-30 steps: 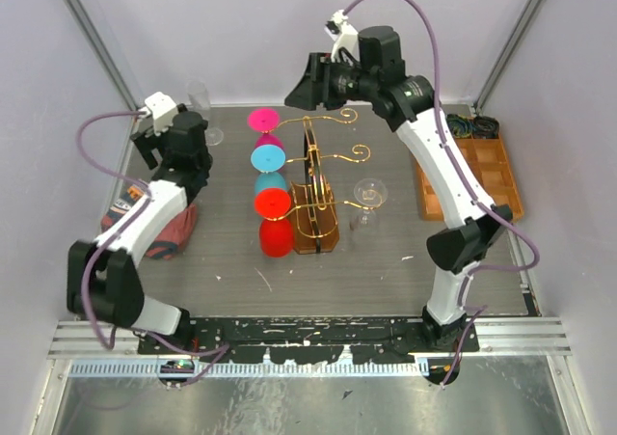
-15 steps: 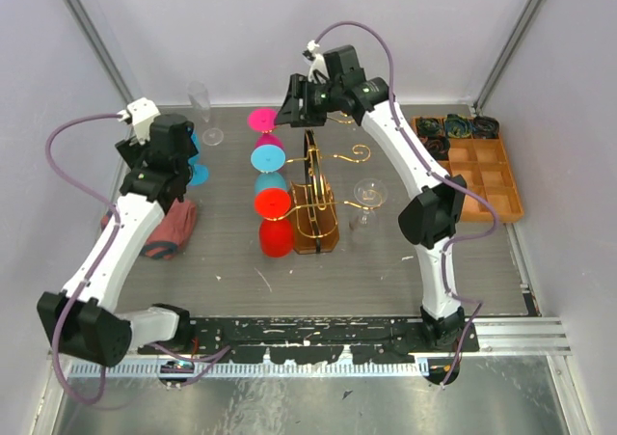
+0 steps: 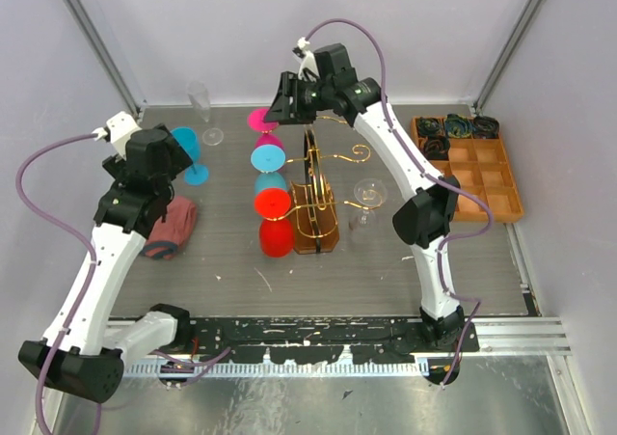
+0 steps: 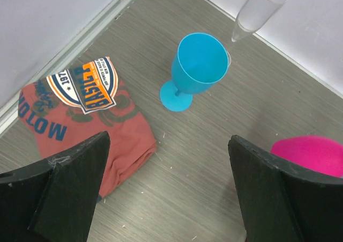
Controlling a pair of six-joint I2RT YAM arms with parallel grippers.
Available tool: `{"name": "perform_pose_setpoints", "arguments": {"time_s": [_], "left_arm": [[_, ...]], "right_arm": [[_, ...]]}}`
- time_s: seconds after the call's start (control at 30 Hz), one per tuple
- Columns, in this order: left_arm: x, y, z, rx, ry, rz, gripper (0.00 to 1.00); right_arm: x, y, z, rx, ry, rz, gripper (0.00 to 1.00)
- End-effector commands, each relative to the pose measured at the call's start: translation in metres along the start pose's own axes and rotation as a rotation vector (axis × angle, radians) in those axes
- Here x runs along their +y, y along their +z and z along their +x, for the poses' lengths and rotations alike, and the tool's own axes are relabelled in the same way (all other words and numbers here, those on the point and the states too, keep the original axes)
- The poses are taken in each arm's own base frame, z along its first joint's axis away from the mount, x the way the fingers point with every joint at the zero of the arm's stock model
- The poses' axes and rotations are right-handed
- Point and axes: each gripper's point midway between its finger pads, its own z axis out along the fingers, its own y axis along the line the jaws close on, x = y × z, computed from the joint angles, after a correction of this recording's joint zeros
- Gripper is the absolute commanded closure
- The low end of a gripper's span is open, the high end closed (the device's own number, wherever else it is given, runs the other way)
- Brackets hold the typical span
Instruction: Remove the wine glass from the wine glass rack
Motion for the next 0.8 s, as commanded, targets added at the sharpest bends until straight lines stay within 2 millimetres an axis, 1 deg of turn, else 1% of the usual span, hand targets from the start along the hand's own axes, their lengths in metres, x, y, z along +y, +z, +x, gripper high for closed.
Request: {"name": "perform_pose_setpoints", "arguments": {"time_s": [0.0,0.07,0.17,0.3,0.47,0.57,0.67,0.77], "left_arm": [[0.005,-0.009,0.011,0.041,-0.001,0.022,0.02],[0.005,-0.012,0.011,0.045,-0.005,0.033,0.02],[0.006,-0.017,0.012,0.045,-0.019,0.057,0.02],[0.007,-0.022,0.015,0.049,-0.025,0.077,0.02],[0.009,-0.027,0.016,0.052,-0.031,0.095,0.02],[0.009,-0.029,0.016,0.051,-0.032,0.103,0.02],[0.010,-0.030,0.016,0.050,-0.028,0.107,0.02],[0.011,-0.030,0.016,0.046,-0.028,0.108,0.02]], "right_arm": [[0.026,-0.012,-0.022,-0.085,-0.055,-0.055,0.45],[0.026,-0.013,-0.028,-0.111,-0.068,-0.045,0.45],[0.023,-0.009,-0.031,-0.117,-0.066,-0.041,0.45],[0.013,0.001,-0.032,-0.119,-0.066,-0.019,0.45],[-0.002,0.007,-0.037,-0.143,-0.073,0.028,0.45],[-0.004,0.005,-0.048,-0.177,-0.088,0.036,0.45],[-0.011,0.006,-0.051,-0.183,-0.085,0.045,0.45],[-0.011,0.010,-0.049,-0.176,-0.081,0.035,0.45]]}}
